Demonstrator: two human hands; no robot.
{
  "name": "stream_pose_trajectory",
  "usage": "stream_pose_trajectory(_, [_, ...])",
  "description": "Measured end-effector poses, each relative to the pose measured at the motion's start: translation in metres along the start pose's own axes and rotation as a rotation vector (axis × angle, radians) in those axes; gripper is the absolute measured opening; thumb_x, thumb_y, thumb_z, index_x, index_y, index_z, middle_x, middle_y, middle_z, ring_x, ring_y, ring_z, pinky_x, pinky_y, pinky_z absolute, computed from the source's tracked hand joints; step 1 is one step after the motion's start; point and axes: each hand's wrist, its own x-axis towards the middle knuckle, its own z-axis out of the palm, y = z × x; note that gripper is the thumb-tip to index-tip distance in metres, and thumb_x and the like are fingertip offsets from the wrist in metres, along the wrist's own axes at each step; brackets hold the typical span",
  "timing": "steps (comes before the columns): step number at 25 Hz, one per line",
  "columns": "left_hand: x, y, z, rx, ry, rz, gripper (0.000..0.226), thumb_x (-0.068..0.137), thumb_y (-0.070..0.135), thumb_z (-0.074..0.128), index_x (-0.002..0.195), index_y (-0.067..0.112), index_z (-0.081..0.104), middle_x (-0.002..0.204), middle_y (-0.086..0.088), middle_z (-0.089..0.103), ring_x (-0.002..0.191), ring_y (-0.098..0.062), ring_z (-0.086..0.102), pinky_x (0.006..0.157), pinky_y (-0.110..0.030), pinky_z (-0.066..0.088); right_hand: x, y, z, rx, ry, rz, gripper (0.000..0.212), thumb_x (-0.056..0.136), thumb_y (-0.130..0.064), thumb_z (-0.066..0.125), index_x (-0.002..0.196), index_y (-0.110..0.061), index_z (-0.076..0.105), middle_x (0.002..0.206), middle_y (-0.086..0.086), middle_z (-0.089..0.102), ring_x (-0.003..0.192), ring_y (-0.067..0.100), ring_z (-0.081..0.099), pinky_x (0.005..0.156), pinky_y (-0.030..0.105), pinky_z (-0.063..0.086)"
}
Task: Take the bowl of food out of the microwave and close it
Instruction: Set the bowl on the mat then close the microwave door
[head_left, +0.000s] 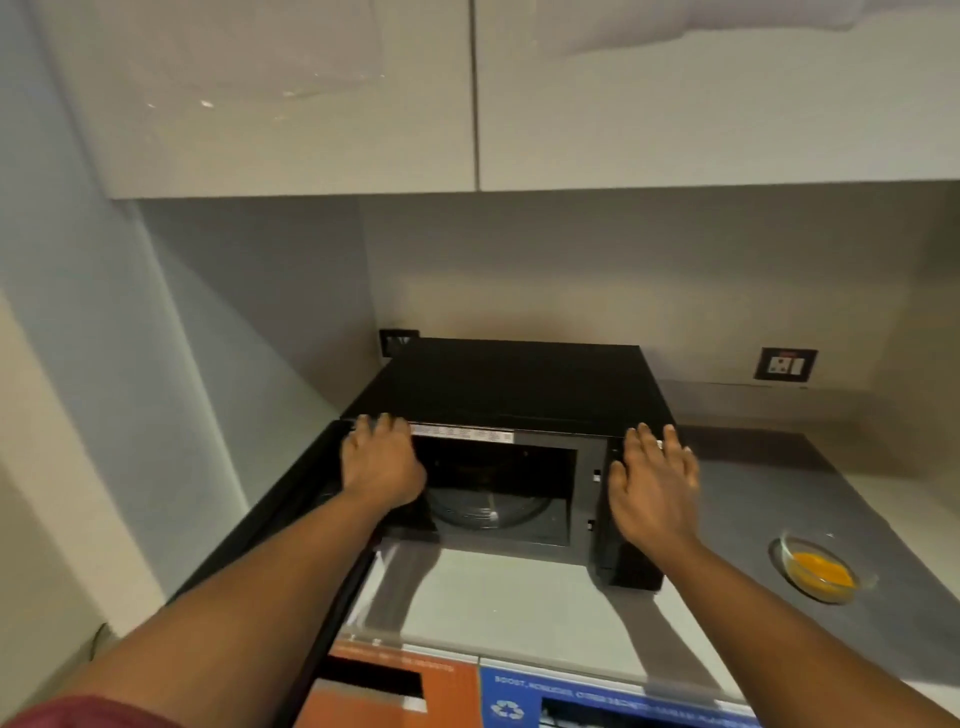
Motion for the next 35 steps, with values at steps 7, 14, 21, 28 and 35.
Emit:
stream_pose_trajectory(7, [-0.015,-0.092,-0.020,-0.031,-0.194,-0.154,0.068,0.097,0.019,0.048,0.159,0.008,0.021,0.164,-0.016,0.028,0.141,-0.044,0.042,0.111,-0.052,0.041,0.002,-0.014,-0.007,-0.101,-0.024,0.042,0.052,0.106,-0.027,0.040,0.155,-0.011,0.040,0.164,0.010,0.039,0.156,0.031,0.026,0.126,0.049,0.021])
stream_pose_trajectory(14, [-0.020,-0.050,-0.010,-0.094,-0.252,-0.157,0.080,0.102,0.023,0.046,0.160,-0.006,0.001,0.170,-0.028,-0.003,0.155,-0.050,0.005,0.126,-0.054,0.015,-0.007,-0.024,-0.022,-0.069,-0.038,0.045,0.046,0.106,-0.023,0.041,0.149,-0.011,0.049,0.159,0.013,0.046,0.152,0.033,0.035,0.124,0.047,0.029])
stream_pose_trajectory(21, [-0.009,0.034,0.027,-0.145,-0.065,0.234,0.065,0.105,0.047,0.024,0.163,0.018,0.019,0.174,-0.008,0.003,0.159,-0.033,-0.010,0.126,-0.049,0.006,0.006,-0.019,-0.033,-0.027,-0.109,0.029,0.045,0.100,-0.022,0.043,0.140,-0.010,0.061,0.153,0.013,0.054,0.145,0.034,0.045,0.117,0.045,0.038])
stream_pose_trajectory(28, [0.019,0.072,0.047,-0.020,-0.009,0.561,0.081,0.092,0.079,0.008,0.162,0.038,0.016,0.171,0.006,0.020,0.159,-0.022,0.012,0.125,-0.047,0.018,0.010,-0.014,-0.026,0.040,-0.170,-0.090,0.071,0.100,-0.062,0.027,0.150,-0.019,0.049,0.163,0.003,0.041,0.155,0.024,0.029,0.123,0.046,0.024])
stream_pose_trajectory(35, [0.031,0.073,0.054,0.010,0.053,0.697,0.061,0.104,0.056,0.034,0.160,0.033,0.029,0.169,0.006,0.029,0.157,-0.019,0.021,0.124,-0.039,0.021,0.013,-0.008,-0.005,-0.205,-0.121,-0.172,0.058,0.105,-0.042,0.043,0.159,-0.024,0.033,0.167,-0.002,0.035,0.157,0.020,0.026,0.124,0.042,0.022])
